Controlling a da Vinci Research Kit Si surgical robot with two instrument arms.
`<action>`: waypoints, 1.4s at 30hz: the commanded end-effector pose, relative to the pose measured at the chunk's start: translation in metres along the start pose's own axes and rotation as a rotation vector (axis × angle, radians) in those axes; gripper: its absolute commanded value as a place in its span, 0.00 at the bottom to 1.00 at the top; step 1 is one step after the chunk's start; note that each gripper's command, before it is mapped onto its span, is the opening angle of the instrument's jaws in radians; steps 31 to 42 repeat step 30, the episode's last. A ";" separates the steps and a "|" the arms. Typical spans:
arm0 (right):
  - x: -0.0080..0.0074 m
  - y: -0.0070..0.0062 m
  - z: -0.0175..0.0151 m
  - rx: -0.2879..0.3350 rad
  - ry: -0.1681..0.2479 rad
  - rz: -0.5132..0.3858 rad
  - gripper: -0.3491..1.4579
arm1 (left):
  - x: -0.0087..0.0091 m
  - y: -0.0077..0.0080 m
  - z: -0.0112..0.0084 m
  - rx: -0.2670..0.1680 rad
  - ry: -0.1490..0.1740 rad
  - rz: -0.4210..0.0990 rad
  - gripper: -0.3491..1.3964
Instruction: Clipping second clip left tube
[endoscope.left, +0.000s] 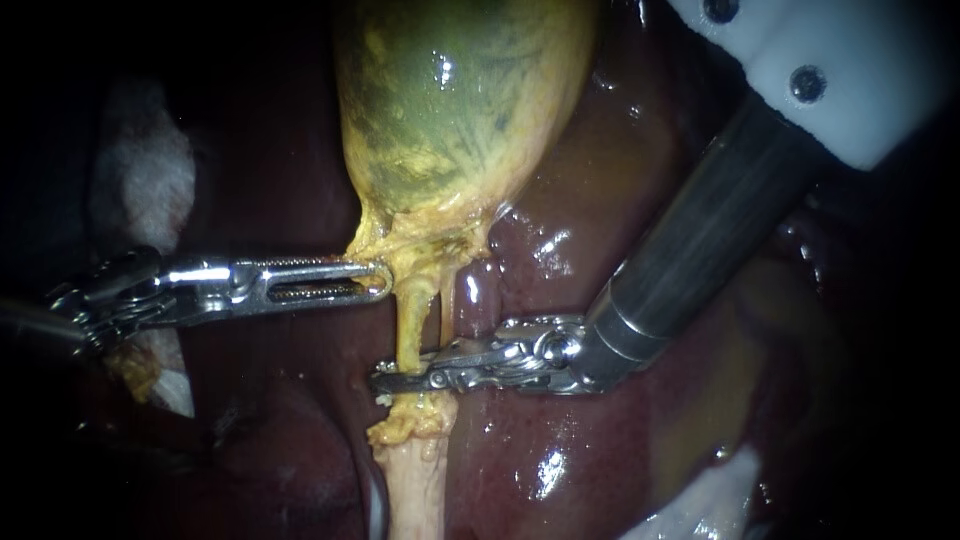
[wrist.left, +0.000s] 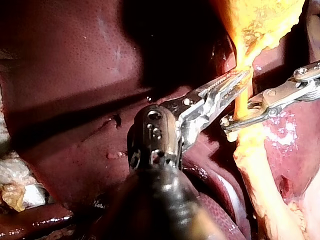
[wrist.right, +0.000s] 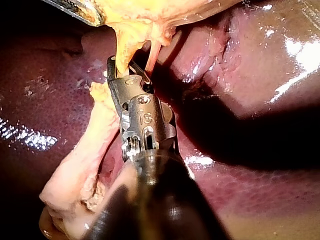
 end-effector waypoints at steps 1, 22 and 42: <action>0.0000 0.0001 0.0000 0.004 -0.002 -0.001 0.08 | 0.0000 0.0000 0.0000 0.000 0.000 0.000 0.16; 0.0000 0.0005 -0.0001 0.006 -0.004 0.003 0.04 | 0.0000 0.0000 0.0001 0.000 0.000 0.000 0.15; 0.0000 0.0005 -0.0001 0.007 -0.005 0.008 0.03 | -0.0001 0.0000 0.0001 0.000 0.000 0.001 0.15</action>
